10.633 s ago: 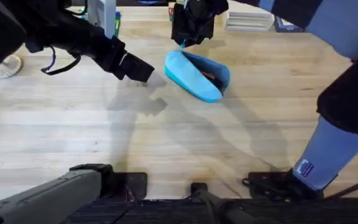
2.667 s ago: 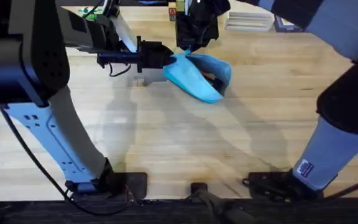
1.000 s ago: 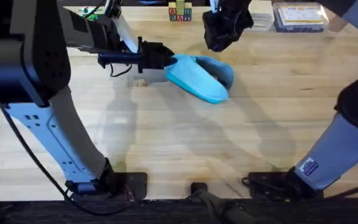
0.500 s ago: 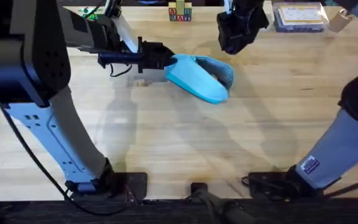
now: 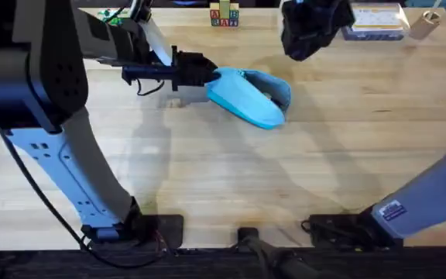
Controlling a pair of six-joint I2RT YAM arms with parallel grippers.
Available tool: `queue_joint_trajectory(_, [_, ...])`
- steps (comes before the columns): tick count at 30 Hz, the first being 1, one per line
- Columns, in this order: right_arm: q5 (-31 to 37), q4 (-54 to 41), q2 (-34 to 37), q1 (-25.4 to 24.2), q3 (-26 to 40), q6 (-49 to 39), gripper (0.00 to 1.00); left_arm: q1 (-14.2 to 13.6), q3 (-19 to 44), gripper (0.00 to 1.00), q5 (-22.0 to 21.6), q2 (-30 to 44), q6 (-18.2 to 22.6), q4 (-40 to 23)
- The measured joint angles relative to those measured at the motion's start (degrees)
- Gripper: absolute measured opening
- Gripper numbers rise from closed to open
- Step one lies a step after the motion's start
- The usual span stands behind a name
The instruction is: Unzip the bag, pick up the pens from the table one at a time and place them inside, then zip the bag closed.
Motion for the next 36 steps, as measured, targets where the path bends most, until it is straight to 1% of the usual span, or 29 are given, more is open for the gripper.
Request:
queue_joint_trajectory(4, [0.0,-2.08,-3.57,0.0,0.02,0.6,0.035,0.0,0.0,0.043,0.0,0.02,0.0,0.0])
queue_joint_trajectory(7, [0.02,-1.39,-5.78,0.0,-1.04,1.59,0.034,0.0,0.0,0.042,0.0,0.0,0.0,0.0])
queue_joint_trajectory(10, [0.03,0.45,-9.23,0.0,-5.81,2.39,0.034,0.0,0.0,0.042,0.0,0.0,0.0,0.0])
queue_joint_trajectory(16, [-0.21,5.4,-17.16,0.0,-17.56,4.29,0.034,0.0,0.0,0.042,0.0,0.0,0.0,0.0])
queue_joint_trajectory(20, [-1.97,7.13,-22.0,0.0,-21.63,5.41,0.035,0.0,0.0,0.042,0.0,0.0,0.0,-0.01])
queue_joint_trajectory(21, [-2.39,7.22,-22.94,0.0,-21.97,6.27,0.109,0.0,0.0,0.042,0.0,0.0,0.0,0.0])
queue_joint_trajectory(22, [-2.63,7.22,-23.58,0.0,-22.08,6.79,0.233,0.0,0.0,0.042,0.0,0.0,0.0,0.0])
queue_joint_trajectory(24, [-3.27,7.43,-24.62,0.12,-22.08,8.11,0.538,0.0,0.0,0.042,0.0,0.0,0.0,0.0])
queue_joint_trajectory(27, [-5.45,8.33,-24.88,0.78,-22.09,9.23,0.94,0.0,0.0,0.042,0.0,0.0,0.0,0.0])
queue_joint_trajectory(28, [-6.19,8.91,-24.86,1.2,-22.19,9.54,0.98,0.0,0.0,0.042,0.0,0.0,0.0,0.0])
queue_joint_trajectory(29, [-6.87,9.74,-24.86,1.82,-22.36,10.05,0.991,0.0,0.0,0.042,0.0,0.01,0.0,0.0])
queue_joint_trajectory(32, [-8.54,12.63,-24.86,3.23,-22.98,12.3,0.996,0.0,0.0,0.042,0.0,0.0,0.0,0.0])
queue_joint_trajectory(36, [-12.9,18.8,-24.86,4.21,-24.38,15.42,0.996,0.0,0.0,0.042,0.0,0.0,0.0,0.0])
